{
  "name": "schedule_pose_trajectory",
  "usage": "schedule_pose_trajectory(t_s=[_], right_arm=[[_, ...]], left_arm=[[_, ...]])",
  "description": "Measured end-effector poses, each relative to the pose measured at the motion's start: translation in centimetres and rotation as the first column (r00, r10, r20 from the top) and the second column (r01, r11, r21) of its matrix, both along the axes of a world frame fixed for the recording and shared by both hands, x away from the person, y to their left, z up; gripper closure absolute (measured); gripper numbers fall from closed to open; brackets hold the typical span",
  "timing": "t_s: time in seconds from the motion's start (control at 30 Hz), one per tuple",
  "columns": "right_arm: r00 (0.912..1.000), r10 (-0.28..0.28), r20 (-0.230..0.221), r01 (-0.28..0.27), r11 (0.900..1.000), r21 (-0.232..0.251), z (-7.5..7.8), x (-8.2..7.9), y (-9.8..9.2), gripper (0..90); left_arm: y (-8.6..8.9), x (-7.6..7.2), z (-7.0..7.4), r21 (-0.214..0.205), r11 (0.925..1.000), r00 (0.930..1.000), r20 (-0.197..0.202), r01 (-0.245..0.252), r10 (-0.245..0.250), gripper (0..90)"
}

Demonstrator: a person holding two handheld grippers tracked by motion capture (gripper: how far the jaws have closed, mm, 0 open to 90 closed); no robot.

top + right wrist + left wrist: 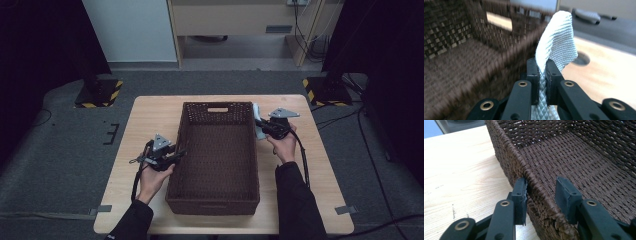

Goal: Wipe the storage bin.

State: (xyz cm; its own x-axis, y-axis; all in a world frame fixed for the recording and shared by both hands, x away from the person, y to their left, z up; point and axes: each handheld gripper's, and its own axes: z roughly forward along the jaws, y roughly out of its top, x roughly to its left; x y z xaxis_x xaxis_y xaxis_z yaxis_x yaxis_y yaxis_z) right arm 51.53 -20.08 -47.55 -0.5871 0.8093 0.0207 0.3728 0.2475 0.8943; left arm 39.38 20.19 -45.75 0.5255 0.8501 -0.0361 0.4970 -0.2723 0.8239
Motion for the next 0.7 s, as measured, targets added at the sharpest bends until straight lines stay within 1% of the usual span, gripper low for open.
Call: schedule_pose_trajectory(t_s=[0.03, 0.07, 0.1, 0.17, 0.2, 0.23, 0.27, 0.33, 0.37, 0.4, 0.43, 0.5, 0.53, 0.57, 0.6, 0.67, 0.7], right_arm=[[0.9999, -0.001, -0.012, 0.001, 1.0000, -0.005, -0.4, 0.0, 0.0, 84.8], [0.9990, 0.003, -0.046, -0.004, 0.9998, -0.017, -1.0, 0.1, 0.1, 84.8], [0.9982, 0.006, -0.059, -0.008, 0.9994, -0.033, -1.3, 0.1, 0.1, 84.8], [0.9934, 0.003, -0.114, -0.011, 0.9974, -0.071, -2.4, 0.2, 0.4, 84.8], [0.9920, 0.002, -0.126, -0.012, 0.9968, -0.079, -2.8, 0.3, 0.5, 84.8], [0.9914, 0.000, -0.131, -0.008, 0.9981, -0.061, -3.5, 0.2, 0.5, 84.7], [0.9905, -0.001, -0.138, -0.007, 0.9985, -0.054, -3.7, 0.2, 0.5, 84.7], [0.9863, 0.005, -0.165, -0.015, 0.9980, -0.062, -4.0, 0.0, 0.5, 84.7], [0.9863, 0.007, -0.165, -0.018, 0.9978, -0.064, -3.9, 0.0, 0.5, 84.7], [0.9882, 0.015, -0.152, -0.024, 0.9981, -0.057, -3.4, -0.2, 0.4, 84.7], [0.9912, 0.020, -0.131, -0.027, 0.9985, -0.048, -2.8, -0.4, 0.4, 84.7], [0.9962, 0.029, -0.082, -0.030, 0.9995, -0.011, -1.5, -0.7, 0.1, 84.7], [0.9977, 0.036, -0.058, -0.035, 0.9992, 0.018, -0.7, -1.0, -0.1, 84.7], [0.9985, 0.047, -0.030, -0.046, 0.9984, 0.033, 0.4, -1.3, -0.3, 84.7], [0.9987, 0.049, -0.016, -0.048, 0.9980, 0.042, 0.9, -1.5, -0.3, 84.7], [0.9982, 0.061, -0.002, -0.060, 0.9974, 0.039, 1.9, -1.9, -0.5, 84.7], [0.9981, 0.062, -0.004, -0.062, 0.9977, 0.028, 2.0, -2.1, -0.4, 84.6]], left_arm=[[0.0, 0.0, 0.0, -0.001, 1.0000, 1.0000, 0.000, 0.000, 0.000, 61.0], [0.0, 0.0, 0.0, -0.001, 1.0000, 1.0000, 0.000, 0.000, 0.000, 61.1], [0.0, 0.0, 0.0, -0.002, 1.0000, 1.0000, 0.000, 0.000, 0.000, 61.0], [0.0, 0.0, 0.0, -0.003, 1.0000, 1.0000, 0.000, 0.000, 0.000, 61.0], [0.0, 0.0, 0.0, -0.003, 1.0000, 1.0000, 0.000, 0.000, 0.000, 61.0], [0.0, 0.0, 0.0, -0.003, 1.0000, 1.0000, 0.000, 0.000, 0.000, 61.0], [0.0, 0.0, 0.0, -0.003, 1.0000, 1.0000, 0.000, 0.000, 0.000, 61.0], [0.0, 0.0, 0.0, -0.004, 1.0000, 1.0000, 0.000, -0.001, 0.001, 61.0], [0.0, 0.0, 0.0, -0.004, 1.0000, 1.0000, -0.001, -0.002, 0.002, 61.1], [0.0, 0.0, 0.0, -0.005, 1.0000, 1.0000, -0.001, -0.004, 0.004, 61.2], [0.0, 0.0, 0.0, -0.007, 1.0000, 1.0000, -0.001, -0.006, 0.006, 61.3], [0.0, 0.0, 0.0, -0.008, 0.9999, 0.9999, -0.002, -0.011, 0.011, 61.7], [-0.1, 0.0, 0.0, -0.007, 0.9999, 0.9999, -0.001, -0.014, 0.014, 61.9], [-0.1, 0.0, 0.0, -0.008, 0.9998, 0.9999, -0.002, -0.016, 0.016, 62.2], [-0.1, 0.0, 0.0, -0.010, 0.9998, 0.9999, -0.002, -0.017, 0.017, 62.3], [0.0, 0.0, -0.1, -0.016, 0.9996, 0.9998, -0.002, -0.021, 0.021, 62.6], [-0.1, 0.0, -0.1, -0.018, 0.9996, 0.9997, -0.002, -0.023, 0.023, 62.7]])
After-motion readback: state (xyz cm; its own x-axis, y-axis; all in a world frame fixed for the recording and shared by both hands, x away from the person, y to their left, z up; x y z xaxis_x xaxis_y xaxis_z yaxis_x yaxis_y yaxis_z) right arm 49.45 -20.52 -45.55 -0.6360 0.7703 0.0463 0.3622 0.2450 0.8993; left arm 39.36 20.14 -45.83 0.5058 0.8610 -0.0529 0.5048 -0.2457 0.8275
